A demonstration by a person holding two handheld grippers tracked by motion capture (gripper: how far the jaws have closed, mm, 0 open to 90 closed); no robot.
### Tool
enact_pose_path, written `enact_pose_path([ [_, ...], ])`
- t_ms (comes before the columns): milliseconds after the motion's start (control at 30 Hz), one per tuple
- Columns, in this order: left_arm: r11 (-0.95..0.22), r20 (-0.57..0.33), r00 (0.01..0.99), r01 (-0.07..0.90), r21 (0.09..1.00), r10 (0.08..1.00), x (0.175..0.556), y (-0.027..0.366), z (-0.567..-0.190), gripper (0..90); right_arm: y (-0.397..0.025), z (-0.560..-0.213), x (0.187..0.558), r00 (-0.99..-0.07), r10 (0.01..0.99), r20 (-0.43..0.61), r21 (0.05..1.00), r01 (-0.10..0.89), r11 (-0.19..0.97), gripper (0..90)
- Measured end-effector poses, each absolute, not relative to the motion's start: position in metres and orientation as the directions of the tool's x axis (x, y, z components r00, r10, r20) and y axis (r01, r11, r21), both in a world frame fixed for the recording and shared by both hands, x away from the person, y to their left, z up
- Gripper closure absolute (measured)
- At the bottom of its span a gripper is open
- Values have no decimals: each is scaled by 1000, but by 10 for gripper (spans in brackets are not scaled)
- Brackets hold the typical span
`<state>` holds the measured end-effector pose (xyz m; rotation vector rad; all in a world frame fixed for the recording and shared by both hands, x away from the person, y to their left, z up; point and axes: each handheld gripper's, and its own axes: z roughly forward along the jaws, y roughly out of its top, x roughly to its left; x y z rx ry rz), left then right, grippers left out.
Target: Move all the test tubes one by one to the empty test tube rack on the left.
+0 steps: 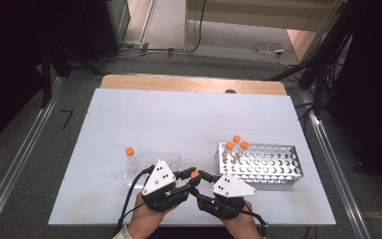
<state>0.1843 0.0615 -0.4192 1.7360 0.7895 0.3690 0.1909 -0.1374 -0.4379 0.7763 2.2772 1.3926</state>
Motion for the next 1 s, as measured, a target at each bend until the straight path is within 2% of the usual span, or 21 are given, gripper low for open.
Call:
enact_pose_path([
  [67, -125, -155, 721, 319, 939, 676, 186, 63, -418, 697, -137, -438, 192, -786, 619, -13, 891, 272, 364, 322],
  [167, -111, -162, 718, 318, 941, 677, 187, 67, -415, 698, -138, -438, 193, -785, 619, -9, 885, 282, 370, 250],
  [400, -89, -158, 705, 300, 950, 691, 190, 75, -408, 699, -139, -439, 194, -792, 611, -5, 876, 291, 385, 203],
  [1000, -22, -165, 648, 270, 963, 743, 199, 102, -392, 699, -140, -442, 195, -787, 617, -9, 867, 301, 397, 170],
])
